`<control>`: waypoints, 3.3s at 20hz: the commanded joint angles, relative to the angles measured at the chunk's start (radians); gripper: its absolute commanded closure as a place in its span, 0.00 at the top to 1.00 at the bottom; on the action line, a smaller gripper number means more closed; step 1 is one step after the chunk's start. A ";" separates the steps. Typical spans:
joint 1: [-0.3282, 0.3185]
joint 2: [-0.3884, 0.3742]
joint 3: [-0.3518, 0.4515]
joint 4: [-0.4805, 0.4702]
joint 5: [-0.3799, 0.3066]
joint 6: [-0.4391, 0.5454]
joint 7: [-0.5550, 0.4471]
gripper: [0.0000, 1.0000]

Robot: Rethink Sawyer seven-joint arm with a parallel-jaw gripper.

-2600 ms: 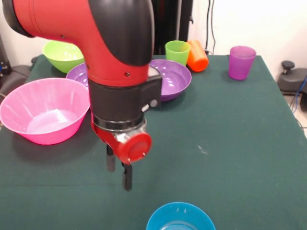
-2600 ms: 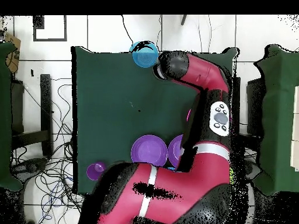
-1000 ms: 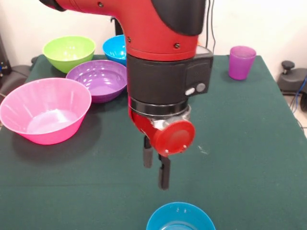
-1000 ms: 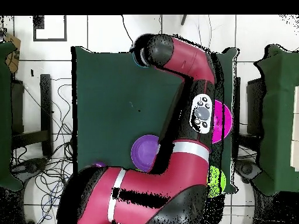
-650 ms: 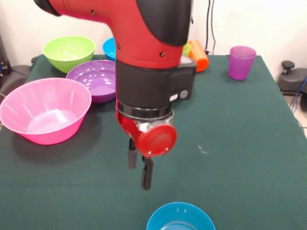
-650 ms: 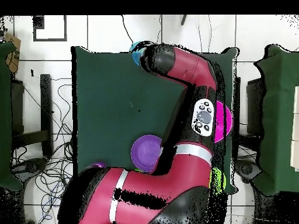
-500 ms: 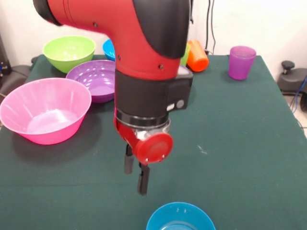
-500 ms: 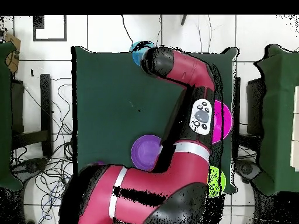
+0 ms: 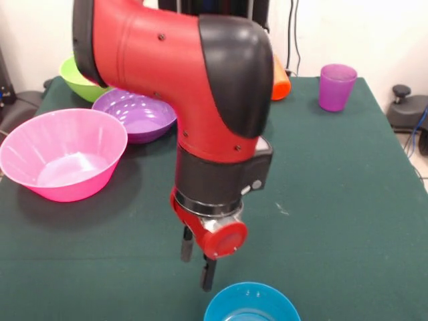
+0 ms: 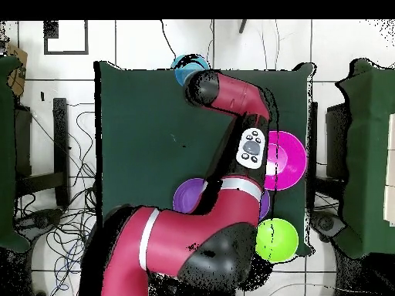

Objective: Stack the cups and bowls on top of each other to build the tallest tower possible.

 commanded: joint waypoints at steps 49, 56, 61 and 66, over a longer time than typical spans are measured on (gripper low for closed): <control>0.003 -0.051 0.024 0.067 -0.013 0.008 0.147 1.00; 0.026 0.077 -0.055 -0.141 0.033 0.133 0.196 1.00; 0.032 0.168 -0.120 -0.321 0.074 0.256 0.224 1.00; 0.036 0.270 -0.227 -0.493 0.125 0.355 0.285 1.00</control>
